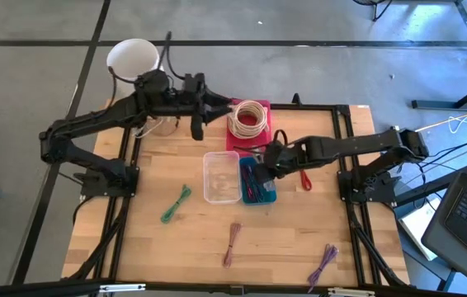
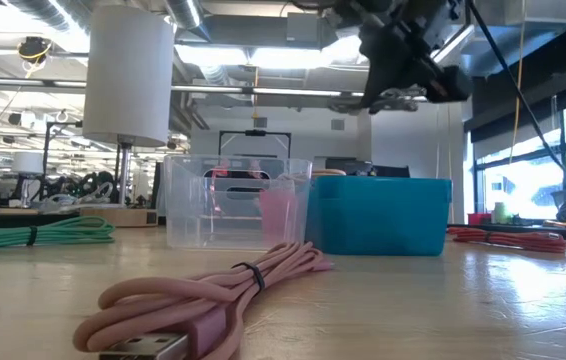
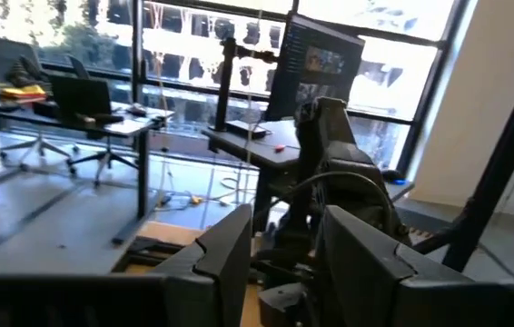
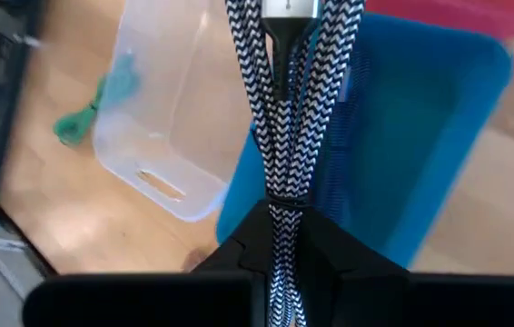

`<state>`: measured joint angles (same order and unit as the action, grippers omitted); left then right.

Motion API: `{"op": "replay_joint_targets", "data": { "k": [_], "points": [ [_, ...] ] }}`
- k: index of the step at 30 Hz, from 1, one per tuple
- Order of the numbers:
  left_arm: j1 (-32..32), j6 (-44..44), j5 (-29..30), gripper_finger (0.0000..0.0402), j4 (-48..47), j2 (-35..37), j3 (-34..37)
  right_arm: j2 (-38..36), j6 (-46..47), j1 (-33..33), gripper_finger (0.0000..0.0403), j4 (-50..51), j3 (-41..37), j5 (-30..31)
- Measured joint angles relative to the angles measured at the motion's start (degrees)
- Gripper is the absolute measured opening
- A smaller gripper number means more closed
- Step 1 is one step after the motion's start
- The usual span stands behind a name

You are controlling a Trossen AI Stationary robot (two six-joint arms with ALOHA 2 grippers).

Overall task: Pick & Place USB Port
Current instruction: Put the white patterned charger cable into the blue bin

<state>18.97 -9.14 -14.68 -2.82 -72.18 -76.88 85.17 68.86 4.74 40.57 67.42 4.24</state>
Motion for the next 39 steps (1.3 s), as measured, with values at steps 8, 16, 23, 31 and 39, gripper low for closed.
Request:
{"op": "replay_joint_targets", "data": {
  "k": [8, 16, 23, 31, 39],
  "points": [
    [1.92, 3.66, 0.05, 0.0134, -2.74, 2.66, 0.0, 2.16, 6.08, 0.75, 0.0027, -10.79, -6.21, 0.58],
    [2.63, 4.86, 0.05, 0.0134, -4.3, 2.88, 0.0, 10.18, 5.88, 0.75, 0.0026, -15.42, -6.12, 0.66],
    [2.9, 5.9, 0.04, 0.0134, -4.8, 2.9, 0.0, 15.49, 4.4, 0.35, 0.0026, -15.7, -6.1, 0.66],
    [2.9, 5.41, 0.02, 0.0134, -4.91, 2.9, 0.0, 18.23, 2.69, 0.27, 0.0026, -14.65, -5.99, 0.66],
    [2.9, 5.26, 0.02, 0.0134, -5.19, 2.9, -0.02, 18.55, 2.19, 0.27, 0.0026, -12.18, -5.94, 0.64]
  ]
}}
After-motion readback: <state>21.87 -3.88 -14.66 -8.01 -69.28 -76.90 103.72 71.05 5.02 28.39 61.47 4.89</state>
